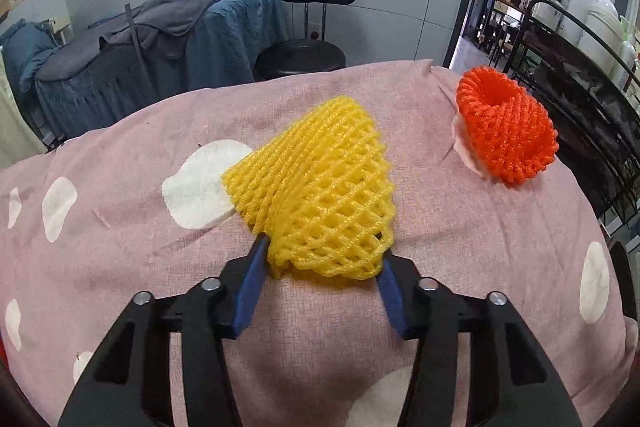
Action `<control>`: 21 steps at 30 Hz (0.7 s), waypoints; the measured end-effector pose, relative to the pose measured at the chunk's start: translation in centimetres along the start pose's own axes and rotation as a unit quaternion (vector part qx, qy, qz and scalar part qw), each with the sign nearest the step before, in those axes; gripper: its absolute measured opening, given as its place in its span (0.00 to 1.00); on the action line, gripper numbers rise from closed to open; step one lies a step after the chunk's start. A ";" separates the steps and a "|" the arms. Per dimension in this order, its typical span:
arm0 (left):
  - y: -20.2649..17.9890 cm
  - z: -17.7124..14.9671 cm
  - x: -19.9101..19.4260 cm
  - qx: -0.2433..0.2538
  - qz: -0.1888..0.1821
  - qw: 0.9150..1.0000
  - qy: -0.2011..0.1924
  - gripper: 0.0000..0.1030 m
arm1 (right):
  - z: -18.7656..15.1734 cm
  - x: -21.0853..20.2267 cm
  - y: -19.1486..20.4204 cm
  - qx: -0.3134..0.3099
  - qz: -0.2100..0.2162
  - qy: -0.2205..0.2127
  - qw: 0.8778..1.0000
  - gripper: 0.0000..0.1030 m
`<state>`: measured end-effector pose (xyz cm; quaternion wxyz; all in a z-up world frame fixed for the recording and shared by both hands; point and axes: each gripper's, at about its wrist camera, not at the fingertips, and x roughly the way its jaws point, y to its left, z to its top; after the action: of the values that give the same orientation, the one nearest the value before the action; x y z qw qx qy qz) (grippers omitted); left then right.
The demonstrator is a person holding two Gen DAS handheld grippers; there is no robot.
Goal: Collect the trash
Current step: 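Grasp the yellow foam net with the left tool while the right tool grasps the orange foam net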
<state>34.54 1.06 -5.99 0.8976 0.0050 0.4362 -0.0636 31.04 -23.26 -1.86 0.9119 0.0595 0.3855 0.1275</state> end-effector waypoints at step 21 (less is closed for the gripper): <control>1.0 -4.9 -7.7 -0.018 -0.059 0.997 -0.049 0.15 | 5.1 7.5 4.1 -0.007 0.002 0.011 1.000 0.09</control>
<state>26.10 3.19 -3.09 0.9125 -0.0398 0.3925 -0.1085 38.93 -17.28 -2.63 0.9078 0.0525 0.3945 0.1324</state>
